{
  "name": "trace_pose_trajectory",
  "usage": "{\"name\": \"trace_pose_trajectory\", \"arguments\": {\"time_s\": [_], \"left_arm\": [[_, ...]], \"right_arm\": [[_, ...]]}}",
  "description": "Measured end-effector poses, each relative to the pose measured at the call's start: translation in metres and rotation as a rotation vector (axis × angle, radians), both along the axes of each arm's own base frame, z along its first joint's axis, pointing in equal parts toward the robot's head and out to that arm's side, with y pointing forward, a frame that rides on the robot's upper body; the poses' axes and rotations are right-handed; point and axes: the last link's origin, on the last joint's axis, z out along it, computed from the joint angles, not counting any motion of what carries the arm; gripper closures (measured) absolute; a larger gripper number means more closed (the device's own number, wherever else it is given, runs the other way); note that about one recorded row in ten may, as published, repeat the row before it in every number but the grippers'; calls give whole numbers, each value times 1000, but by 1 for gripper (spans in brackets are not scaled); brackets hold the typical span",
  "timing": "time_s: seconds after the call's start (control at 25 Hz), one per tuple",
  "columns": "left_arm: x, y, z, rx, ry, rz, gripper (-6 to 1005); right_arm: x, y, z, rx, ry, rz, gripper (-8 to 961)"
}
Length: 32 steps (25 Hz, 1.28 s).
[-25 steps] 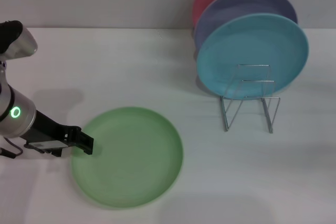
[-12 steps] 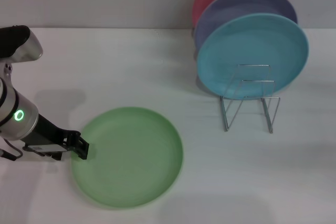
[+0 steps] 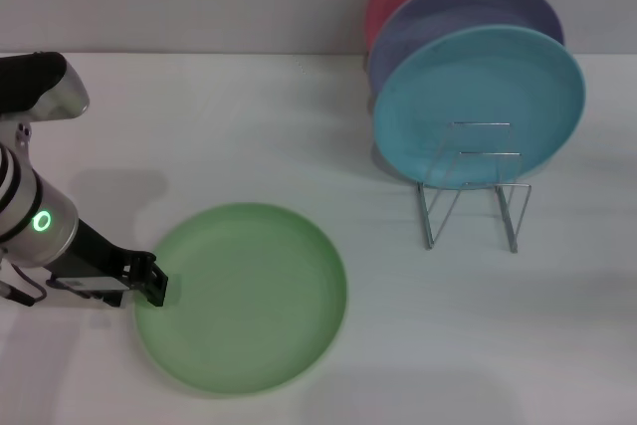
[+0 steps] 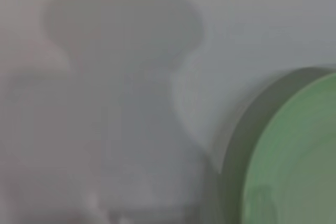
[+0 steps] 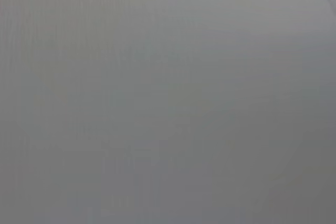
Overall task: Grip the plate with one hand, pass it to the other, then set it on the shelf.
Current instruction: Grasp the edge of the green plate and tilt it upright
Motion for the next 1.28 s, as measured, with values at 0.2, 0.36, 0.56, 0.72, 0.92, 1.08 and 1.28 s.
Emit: {"name": "trace_pose_trajectory", "arguments": {"time_s": [0.2, 0.36, 0.56, 0.72, 0.92, 1.08, 1.28], "left_arm": [[2, 1, -1, -9, 6, -11, 575], [2, 1, -3, -18, 9, -11, 602], [2, 1, -4, -20, 11, -14, 636], [2, 1, -5, -21, 12, -13, 660], [3, 2, -7, -26, 16, -23, 684], [4, 3, -8, -30, 19, -28, 737], [5, 3, -8, -30, 19, -30, 787]], "right_arm": [[0, 0, 0, 0, 0, 0, 252], [0, 0, 0, 0, 1, 1, 252], [0, 0, 0, 1, 0, 2, 252], [-1, 0, 0, 3, -1, 5, 252], [-1, 0, 0, 4, -1, 6, 252], [-1, 0, 1, 5, -2, 7, 252], [0, -1, 2, 14, 2, 2, 252]]}}
